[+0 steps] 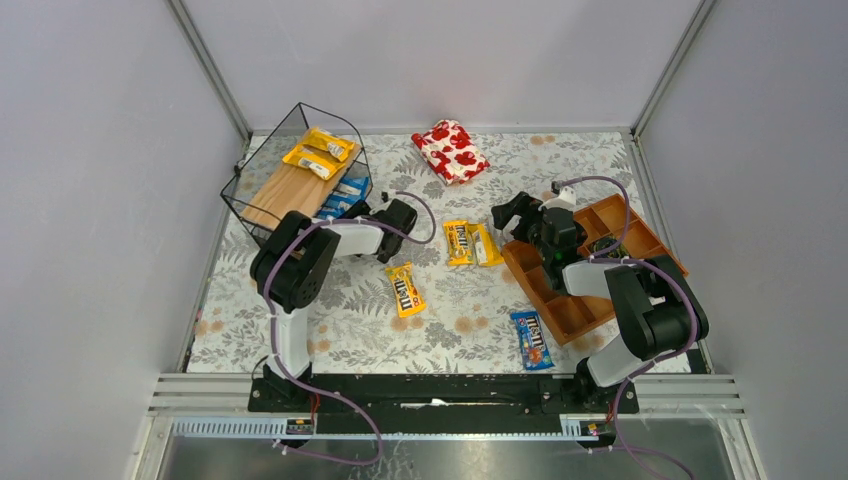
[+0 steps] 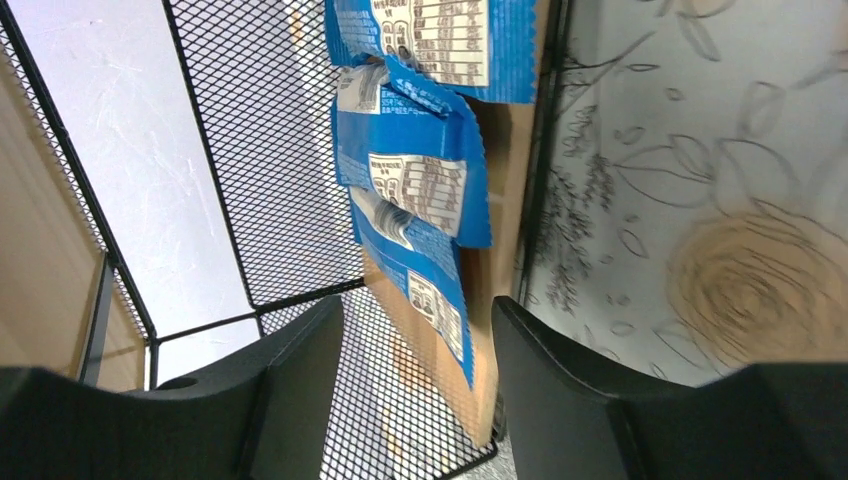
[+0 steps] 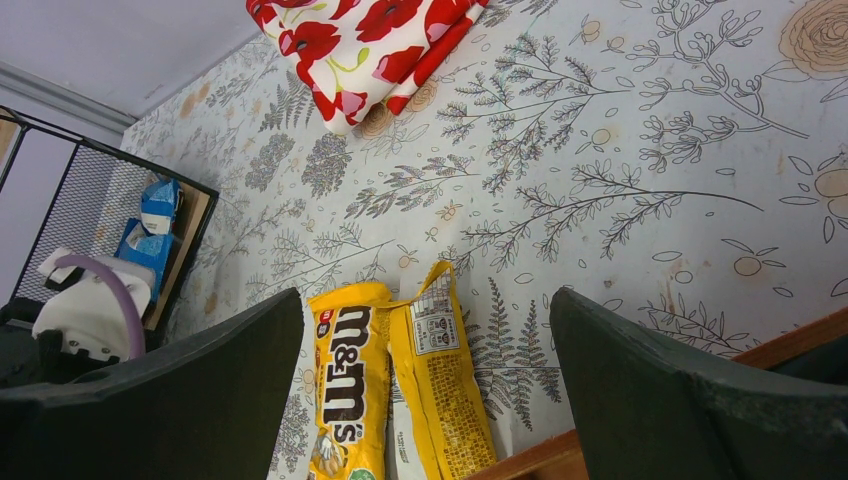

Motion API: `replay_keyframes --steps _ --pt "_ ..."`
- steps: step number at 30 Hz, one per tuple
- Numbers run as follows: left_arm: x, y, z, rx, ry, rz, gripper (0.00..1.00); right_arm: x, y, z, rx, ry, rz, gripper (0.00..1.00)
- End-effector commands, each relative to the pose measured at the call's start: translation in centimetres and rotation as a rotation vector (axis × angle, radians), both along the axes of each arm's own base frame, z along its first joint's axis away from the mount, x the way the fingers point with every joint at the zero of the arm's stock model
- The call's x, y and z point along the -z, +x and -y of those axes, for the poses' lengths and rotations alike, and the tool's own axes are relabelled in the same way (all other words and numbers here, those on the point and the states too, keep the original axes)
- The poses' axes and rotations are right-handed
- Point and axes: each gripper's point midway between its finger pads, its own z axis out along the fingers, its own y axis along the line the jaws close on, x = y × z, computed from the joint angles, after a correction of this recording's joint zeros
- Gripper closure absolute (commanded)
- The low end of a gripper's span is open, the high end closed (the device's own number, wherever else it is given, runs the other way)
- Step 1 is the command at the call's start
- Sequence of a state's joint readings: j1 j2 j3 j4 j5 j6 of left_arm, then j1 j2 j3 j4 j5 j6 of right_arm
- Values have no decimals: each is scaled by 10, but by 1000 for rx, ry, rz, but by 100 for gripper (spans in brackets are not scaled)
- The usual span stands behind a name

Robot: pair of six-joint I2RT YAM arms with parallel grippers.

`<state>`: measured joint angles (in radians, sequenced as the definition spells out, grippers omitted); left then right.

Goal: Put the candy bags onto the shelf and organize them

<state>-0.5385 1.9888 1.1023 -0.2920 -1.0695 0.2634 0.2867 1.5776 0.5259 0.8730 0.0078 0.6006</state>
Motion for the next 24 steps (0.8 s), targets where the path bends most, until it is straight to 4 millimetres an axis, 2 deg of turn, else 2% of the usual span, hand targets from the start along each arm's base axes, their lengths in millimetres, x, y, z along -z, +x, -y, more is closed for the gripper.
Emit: replay_keyframes --steps 1,5,10,15,19,22,24 --pt "-13 -13 18 20 -80 18 37 -11 6 1 4 16 42 0" --pt "-20 -26 33 38 -133 17 24 -10 6 0 -6 19 40 0" --pt "-43 -38 60 65 -272 43 20 -9 6 -4 -23 21 35 0" --pt "-63 -56 100 83 -578 52 19 -8 7 -4 -24 18 31 0" --pt "-80 -79 138 123 -870 45 24 -8 7 -4 -24 16 30 0" --pt "-90 -103 171 235 -994 -1 23 -7 7 -4 -23 17 27 0" --pt "-92 -121 188 284 -1017 -40 22 -8 7 -5 -26 19 28 0"
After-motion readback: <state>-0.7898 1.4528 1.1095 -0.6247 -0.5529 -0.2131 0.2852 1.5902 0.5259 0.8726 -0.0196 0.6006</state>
